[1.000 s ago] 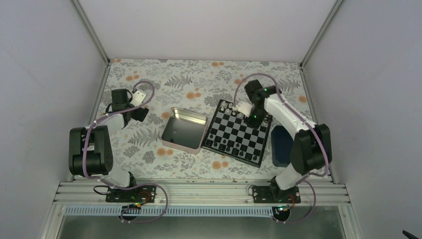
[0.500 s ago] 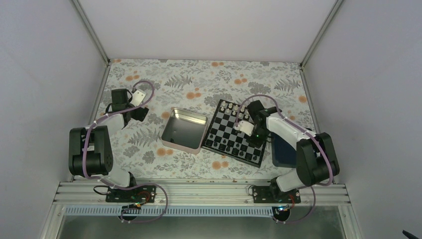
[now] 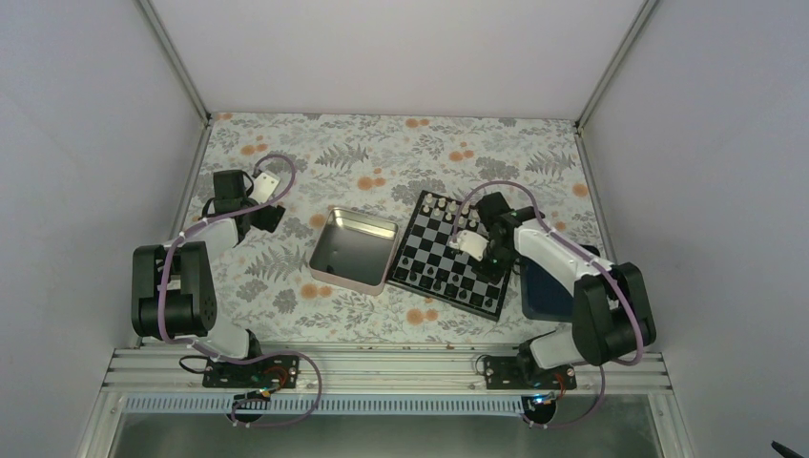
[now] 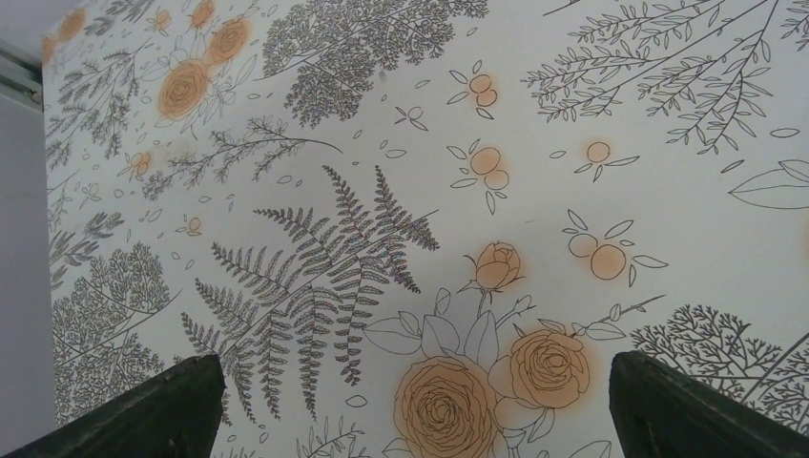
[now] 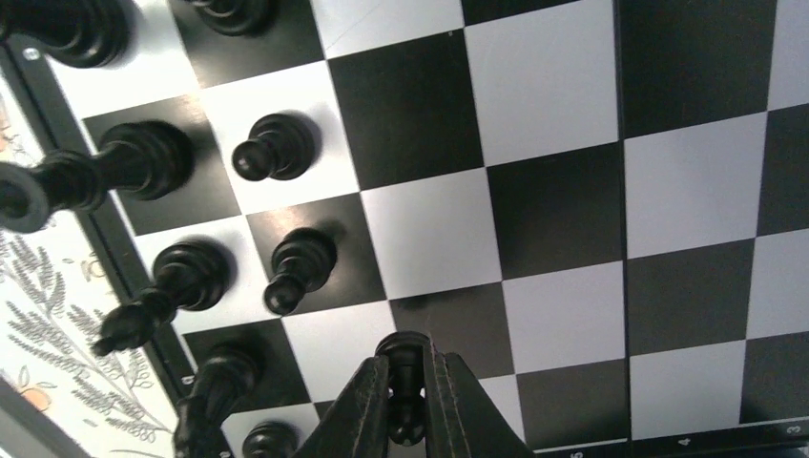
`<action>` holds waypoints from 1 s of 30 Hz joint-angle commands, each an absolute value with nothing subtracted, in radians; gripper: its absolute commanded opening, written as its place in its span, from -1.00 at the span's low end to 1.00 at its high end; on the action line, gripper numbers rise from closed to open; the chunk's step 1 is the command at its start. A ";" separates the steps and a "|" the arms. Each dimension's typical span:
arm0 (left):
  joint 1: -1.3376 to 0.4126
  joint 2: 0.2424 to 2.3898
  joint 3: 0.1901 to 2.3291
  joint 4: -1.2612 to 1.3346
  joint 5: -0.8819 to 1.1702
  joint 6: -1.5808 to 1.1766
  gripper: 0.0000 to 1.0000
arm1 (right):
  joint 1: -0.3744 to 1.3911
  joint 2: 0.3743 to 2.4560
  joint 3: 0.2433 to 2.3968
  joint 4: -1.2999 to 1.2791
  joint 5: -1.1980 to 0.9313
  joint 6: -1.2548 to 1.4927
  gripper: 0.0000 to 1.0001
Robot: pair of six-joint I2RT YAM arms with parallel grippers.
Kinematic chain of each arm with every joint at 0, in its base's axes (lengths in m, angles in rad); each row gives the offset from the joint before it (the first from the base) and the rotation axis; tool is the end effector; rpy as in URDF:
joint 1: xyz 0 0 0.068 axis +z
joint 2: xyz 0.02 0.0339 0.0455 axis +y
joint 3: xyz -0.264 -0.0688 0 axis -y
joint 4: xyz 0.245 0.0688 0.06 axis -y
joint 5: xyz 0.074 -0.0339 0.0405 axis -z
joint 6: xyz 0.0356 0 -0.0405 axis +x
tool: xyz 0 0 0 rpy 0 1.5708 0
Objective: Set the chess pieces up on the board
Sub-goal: Place the chess piece on the chessboard.
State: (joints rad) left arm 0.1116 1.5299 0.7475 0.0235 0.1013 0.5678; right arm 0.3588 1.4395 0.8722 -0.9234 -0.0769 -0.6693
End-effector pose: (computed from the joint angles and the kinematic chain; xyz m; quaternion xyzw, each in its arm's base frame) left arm 0.3032 0.0304 0.1718 0.2270 0.8893 0.0876 0.3873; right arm 0.2173 0.0844 0.1850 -0.4923 0.8687 0.0318 0.0455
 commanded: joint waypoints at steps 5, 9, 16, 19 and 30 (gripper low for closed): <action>0.118 1.513 0.748 0.036 0.120 0.567 1.00 | 0.376 1.394 0.842 -0.973 -0.130 -0.663 -0.81; 0.118 1.510 0.749 0.034 0.121 0.566 1.00 | 0.382 1.400 0.831 -0.976 -0.132 -0.661 -0.80; 0.118 1.509 0.747 0.034 0.121 0.567 1.00 | 0.385 1.401 0.824 -0.971 -0.133 -0.658 -0.80; 0.118 1.510 0.746 0.034 0.121 0.567 1.00 | 0.386 1.411 0.817 -0.966 -0.129 -0.658 -0.80; 0.118 1.507 0.742 0.035 0.120 0.569 1.00 | 0.387 1.439 0.812 -0.944 -0.114 -0.656 -0.78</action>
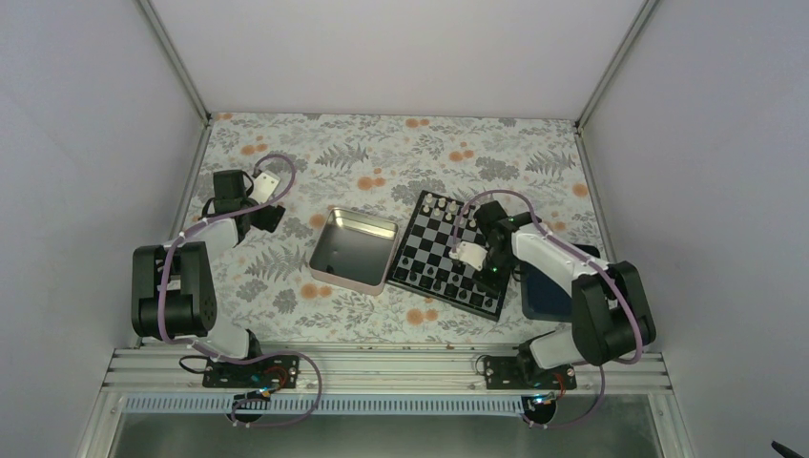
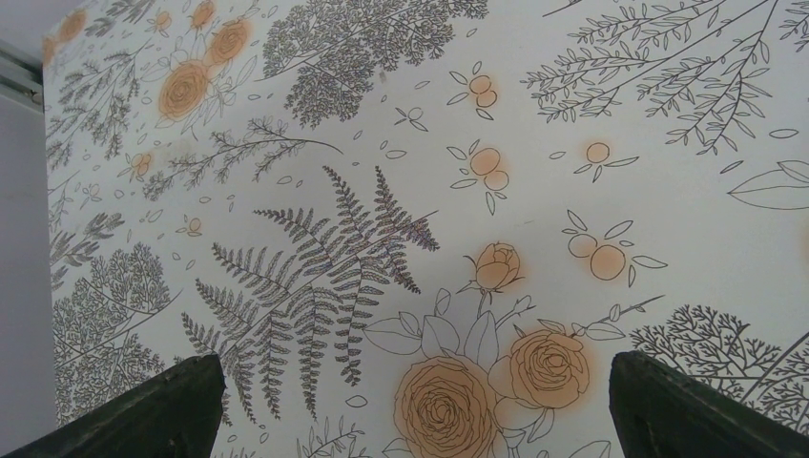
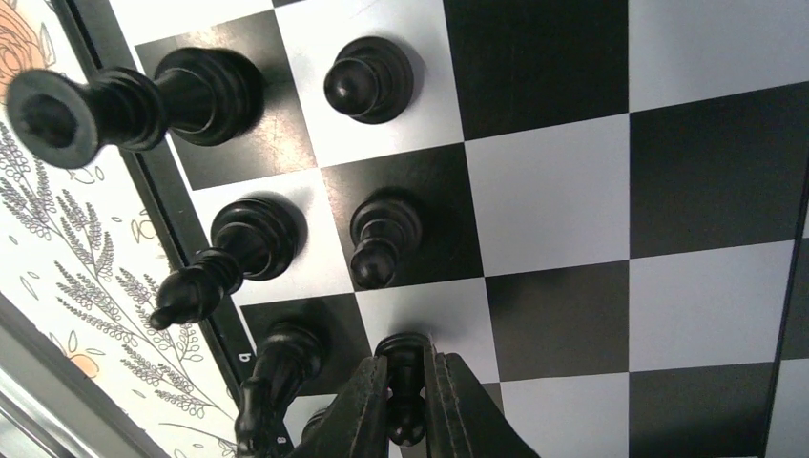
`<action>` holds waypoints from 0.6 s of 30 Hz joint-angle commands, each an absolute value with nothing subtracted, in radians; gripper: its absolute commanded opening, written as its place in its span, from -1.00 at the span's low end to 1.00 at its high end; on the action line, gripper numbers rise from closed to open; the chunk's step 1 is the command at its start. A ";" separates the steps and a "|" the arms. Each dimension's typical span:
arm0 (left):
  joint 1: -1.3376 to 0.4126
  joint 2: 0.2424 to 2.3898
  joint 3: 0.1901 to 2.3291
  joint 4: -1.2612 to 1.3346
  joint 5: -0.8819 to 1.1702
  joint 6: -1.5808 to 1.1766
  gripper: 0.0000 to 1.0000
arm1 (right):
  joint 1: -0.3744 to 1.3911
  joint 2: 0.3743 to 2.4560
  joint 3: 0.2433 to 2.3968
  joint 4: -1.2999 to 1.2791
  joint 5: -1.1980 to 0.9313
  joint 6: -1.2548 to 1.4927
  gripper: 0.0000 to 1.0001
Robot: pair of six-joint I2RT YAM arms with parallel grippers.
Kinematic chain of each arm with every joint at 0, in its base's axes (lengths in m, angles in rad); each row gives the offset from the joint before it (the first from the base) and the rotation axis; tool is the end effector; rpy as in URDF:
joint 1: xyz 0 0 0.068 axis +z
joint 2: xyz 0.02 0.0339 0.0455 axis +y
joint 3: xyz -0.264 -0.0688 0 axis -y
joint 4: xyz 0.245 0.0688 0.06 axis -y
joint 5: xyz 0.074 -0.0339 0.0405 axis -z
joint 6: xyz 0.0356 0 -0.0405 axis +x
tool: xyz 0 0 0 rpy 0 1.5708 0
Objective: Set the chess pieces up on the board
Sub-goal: Place the chess piece on the chessboard.
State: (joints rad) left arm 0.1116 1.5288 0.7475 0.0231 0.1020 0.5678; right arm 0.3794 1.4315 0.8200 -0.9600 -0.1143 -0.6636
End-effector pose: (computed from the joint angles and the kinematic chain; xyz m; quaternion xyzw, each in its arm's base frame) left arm 0.3031 0.0303 0.1721 0.2271 0.8891 0.0874 0.3877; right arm 0.2013 0.0846 0.1740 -0.4974 0.8657 0.0566 0.0077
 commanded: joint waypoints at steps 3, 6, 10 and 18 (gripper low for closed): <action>0.118 1.507 0.744 0.034 0.121 0.568 1.00 | 0.386 1.444 0.814 -0.945 -0.116 -0.656 -0.77; 0.118 1.506 0.742 0.035 0.122 0.569 1.00 | 0.387 1.451 0.815 -0.944 -0.114 -0.657 -0.75; 0.118 1.506 0.743 0.034 0.122 0.569 1.00 | 0.387 1.454 0.820 -0.938 -0.112 -0.655 -0.73; 0.118 1.505 0.741 0.033 0.123 0.568 1.00 | 0.387 1.440 0.829 -0.944 -0.105 -0.651 -0.57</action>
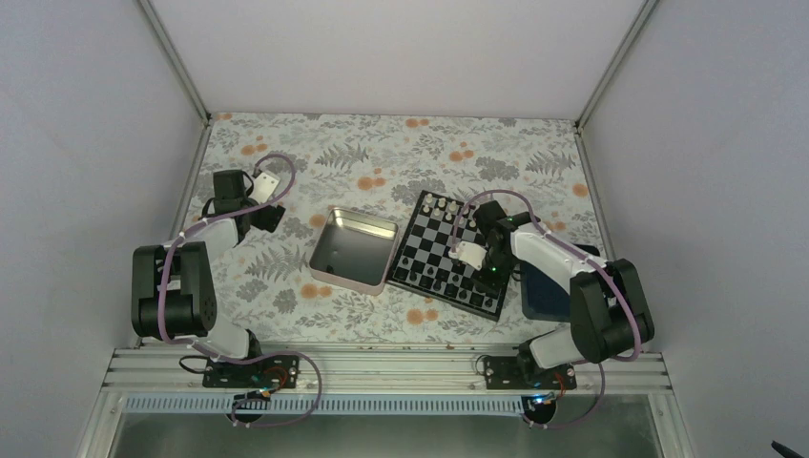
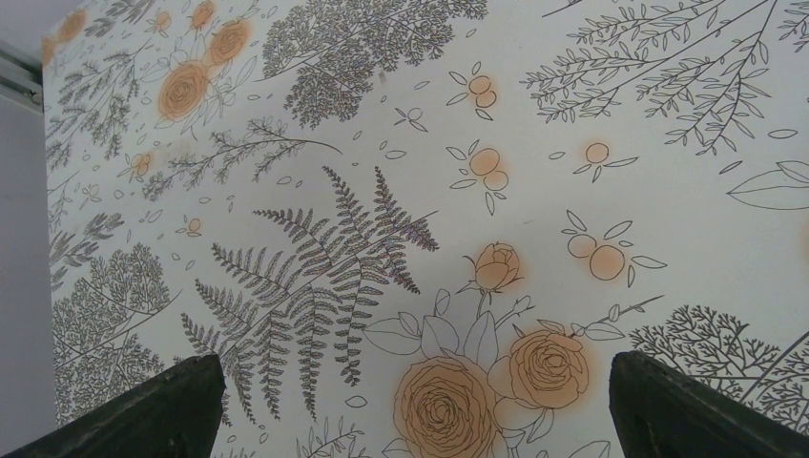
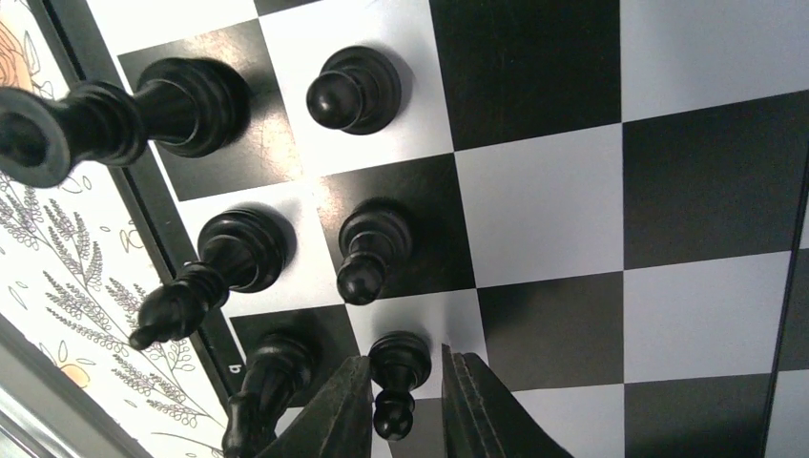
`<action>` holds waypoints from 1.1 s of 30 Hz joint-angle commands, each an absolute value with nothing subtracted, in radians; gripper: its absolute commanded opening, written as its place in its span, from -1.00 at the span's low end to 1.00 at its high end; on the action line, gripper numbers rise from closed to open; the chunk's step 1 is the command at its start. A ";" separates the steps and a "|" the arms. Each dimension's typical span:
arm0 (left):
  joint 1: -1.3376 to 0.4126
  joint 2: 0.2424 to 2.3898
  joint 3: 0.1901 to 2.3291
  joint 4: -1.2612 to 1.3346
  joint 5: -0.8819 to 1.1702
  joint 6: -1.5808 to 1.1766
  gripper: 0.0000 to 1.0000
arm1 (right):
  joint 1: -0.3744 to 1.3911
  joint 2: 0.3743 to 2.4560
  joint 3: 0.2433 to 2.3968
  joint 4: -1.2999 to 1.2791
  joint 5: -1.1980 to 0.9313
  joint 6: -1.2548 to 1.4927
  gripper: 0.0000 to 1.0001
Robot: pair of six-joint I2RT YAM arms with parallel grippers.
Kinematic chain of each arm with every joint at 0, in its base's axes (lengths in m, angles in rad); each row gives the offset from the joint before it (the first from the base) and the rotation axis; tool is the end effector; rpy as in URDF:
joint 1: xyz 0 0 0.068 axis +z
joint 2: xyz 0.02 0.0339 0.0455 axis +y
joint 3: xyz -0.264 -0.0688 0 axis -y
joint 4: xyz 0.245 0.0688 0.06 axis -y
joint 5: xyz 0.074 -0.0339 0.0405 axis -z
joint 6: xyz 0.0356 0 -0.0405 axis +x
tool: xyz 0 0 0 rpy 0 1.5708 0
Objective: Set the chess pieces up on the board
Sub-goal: Place the chess piece on the chessboard, then adjust the storage box at the center of the board.
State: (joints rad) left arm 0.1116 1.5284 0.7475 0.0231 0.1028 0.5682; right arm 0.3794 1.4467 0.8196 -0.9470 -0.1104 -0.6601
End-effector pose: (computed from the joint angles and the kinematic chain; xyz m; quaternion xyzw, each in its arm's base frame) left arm 0.3030 0.0303 0.1722 0.2274 0.8889 0.0872 0.3880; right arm 0.2034 0.0853 0.1709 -0.4958 0.8667 0.0549 0.0061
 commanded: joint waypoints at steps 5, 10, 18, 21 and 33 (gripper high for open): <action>0.117 1.499 0.742 0.030 0.126 0.569 1.00 | 0.387 1.402 0.853 -0.976 -0.096 -0.647 -0.37; 0.118 1.486 0.749 0.030 0.124 0.573 1.00 | 0.387 1.334 0.961 -1.045 -0.100 -0.648 -0.11; 0.073 1.511 0.852 -0.056 0.143 0.641 0.92 | 0.473 1.409 1.295 -1.089 -0.119 -0.632 -0.11; 0.027 1.546 0.921 -0.122 0.123 0.702 0.84 | 0.550 1.524 1.397 -1.074 -0.073 -0.610 -0.30; 0.023 1.516 0.823 -0.103 -0.072 0.824 -0.95 | 0.676 2.033 1.737 -1.122 0.021 -0.509 -0.92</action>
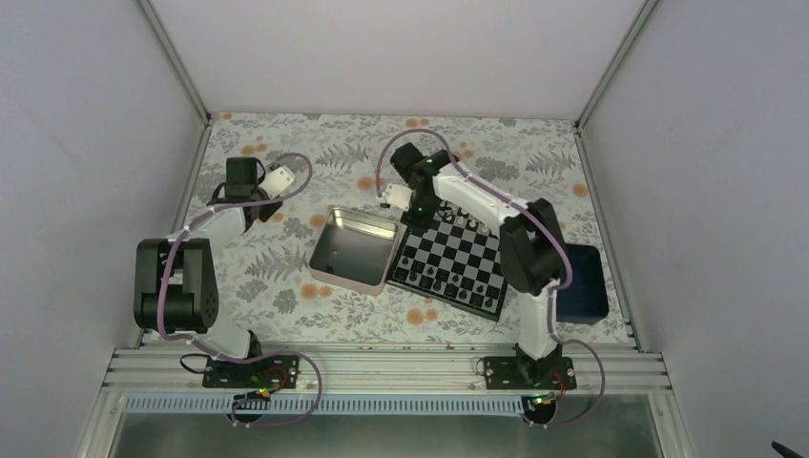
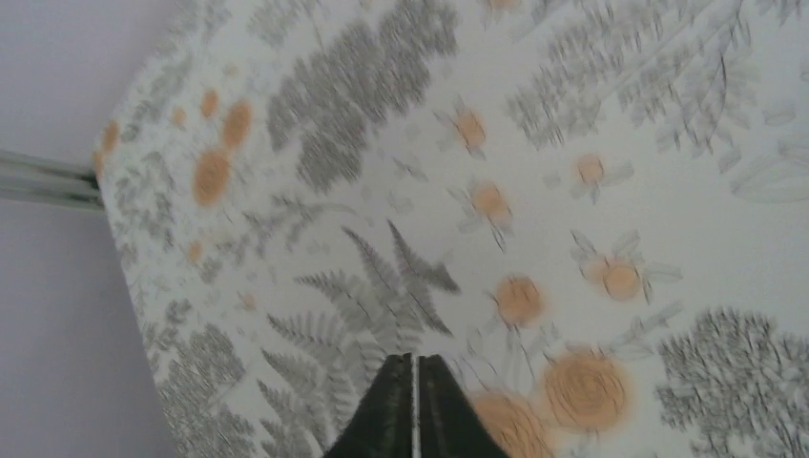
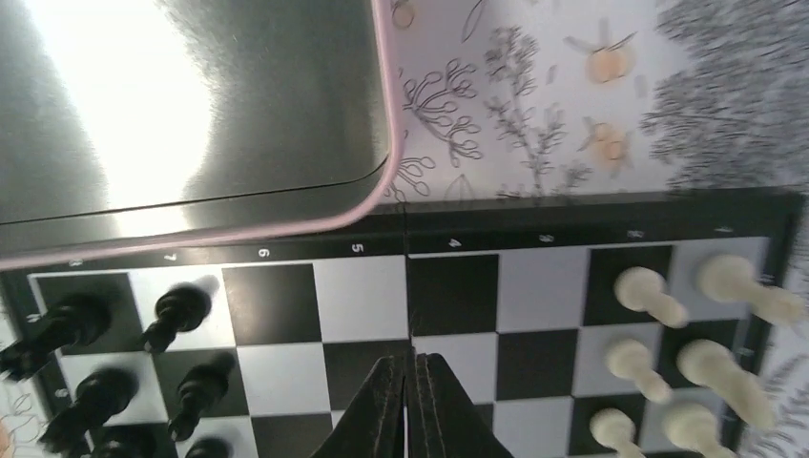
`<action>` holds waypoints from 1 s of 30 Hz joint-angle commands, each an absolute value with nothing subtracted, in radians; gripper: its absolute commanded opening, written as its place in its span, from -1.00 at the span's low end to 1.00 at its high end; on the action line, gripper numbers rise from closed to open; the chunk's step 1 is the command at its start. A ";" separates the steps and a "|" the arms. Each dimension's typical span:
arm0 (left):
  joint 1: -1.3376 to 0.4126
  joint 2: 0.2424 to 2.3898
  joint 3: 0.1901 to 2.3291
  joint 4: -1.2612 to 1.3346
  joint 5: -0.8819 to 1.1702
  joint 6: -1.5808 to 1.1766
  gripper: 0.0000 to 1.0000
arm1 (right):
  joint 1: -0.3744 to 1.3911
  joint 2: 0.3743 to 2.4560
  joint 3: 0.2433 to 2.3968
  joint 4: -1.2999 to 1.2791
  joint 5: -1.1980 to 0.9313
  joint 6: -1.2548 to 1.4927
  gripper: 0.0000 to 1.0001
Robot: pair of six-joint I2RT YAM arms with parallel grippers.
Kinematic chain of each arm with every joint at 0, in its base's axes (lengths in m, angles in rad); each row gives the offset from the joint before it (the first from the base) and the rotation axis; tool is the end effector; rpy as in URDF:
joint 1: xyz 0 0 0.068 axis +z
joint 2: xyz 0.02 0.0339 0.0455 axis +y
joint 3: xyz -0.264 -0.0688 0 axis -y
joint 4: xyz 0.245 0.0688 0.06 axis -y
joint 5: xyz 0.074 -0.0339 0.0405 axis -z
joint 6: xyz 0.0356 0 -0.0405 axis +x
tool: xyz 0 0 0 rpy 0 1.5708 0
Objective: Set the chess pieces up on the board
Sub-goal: Adjust the storage box at the center of the board.
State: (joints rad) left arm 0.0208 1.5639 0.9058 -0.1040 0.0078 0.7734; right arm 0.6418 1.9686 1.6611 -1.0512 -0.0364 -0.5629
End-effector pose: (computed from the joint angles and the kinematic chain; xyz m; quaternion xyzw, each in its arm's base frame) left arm 0.3279 0.0065 0.1994 0.3393 0.8545 0.1488 0.3642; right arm 0.3172 0.2387 0.2328 -0.5649 0.8182 0.0223 0.1050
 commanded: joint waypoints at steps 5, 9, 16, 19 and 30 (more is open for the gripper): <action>0.023 1.433 0.732 -0.138 -0.059 0.854 -0.95 | 0.716 2.084 1.753 -1.133 0.005 -0.489 -0.91; 0.023 1.378 0.694 -0.196 -0.033 0.872 -0.95 | 0.750 2.114 1.770 -1.141 -0.044 -0.485 -0.92; 0.023 1.312 0.615 -0.236 -0.081 0.888 -0.95 | 0.787 2.214 1.846 -1.158 -0.070 -0.490 -0.90; 0.027 1.276 0.564 -0.234 -0.117 0.893 -0.95 | 0.794 2.256 1.911 -1.153 -0.070 -0.494 -0.90; 0.034 1.203 0.517 -0.455 -0.005 0.917 -0.95 | 0.833 2.405 2.191 -1.139 -0.074 -0.512 -0.90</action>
State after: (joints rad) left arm 0.0292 1.2362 0.5026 -0.3260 -0.0929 0.8997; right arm 0.8040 2.3531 2.1017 -1.1404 -0.0479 -0.5041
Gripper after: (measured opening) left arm 0.026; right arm 0.054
